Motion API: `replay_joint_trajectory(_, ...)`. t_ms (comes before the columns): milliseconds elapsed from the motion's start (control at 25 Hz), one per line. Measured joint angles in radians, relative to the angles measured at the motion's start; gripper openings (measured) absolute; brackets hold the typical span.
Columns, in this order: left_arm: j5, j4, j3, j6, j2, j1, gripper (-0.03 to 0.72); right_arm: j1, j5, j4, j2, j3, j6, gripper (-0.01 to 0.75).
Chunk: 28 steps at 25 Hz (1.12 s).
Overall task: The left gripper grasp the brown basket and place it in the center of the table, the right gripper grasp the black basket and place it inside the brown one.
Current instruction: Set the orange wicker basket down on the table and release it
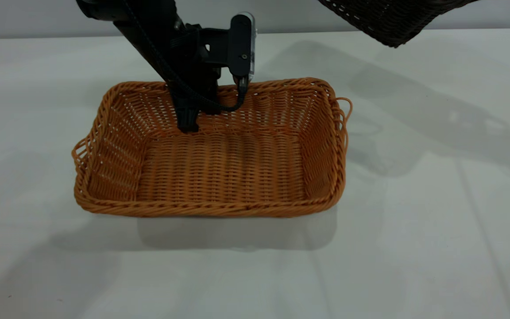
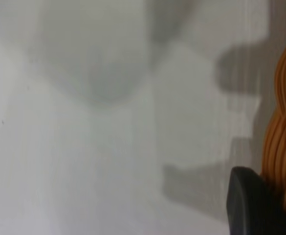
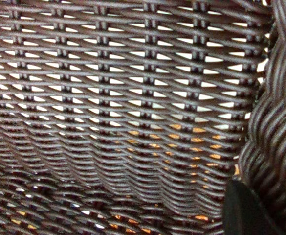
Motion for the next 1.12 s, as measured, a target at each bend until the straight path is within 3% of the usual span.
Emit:
replay_joint_trajectory(360, -0.012, 0.018, 0.0, -0.036, 0.0, -0.009, 0.111, -0.001, 0.024, -0.037, 0.0, -0.003, 0.0, 0.09)
replay_joint_trajectory(800, -0.032, 0.022, 0.0, -0.13, -0.088, -0.012, 0.454, -0.053, 0.065, -0.041, 0.0, -0.045, 0.0, 0.09)
replay_joint_trajectory(960, 0.057, 0.022, 0.0, -0.143, -0.152, -0.012, 0.484, -0.083, 0.088, -0.041, 0.0, -0.089, 0.0, 0.09)
replay_joint_trajectory(1120, 0.293, 0.022, 0.0, -0.153, -0.269, -0.012, 0.486, -0.094, 0.11, -0.051, 0.0, -0.104, 0.0, 0.092)
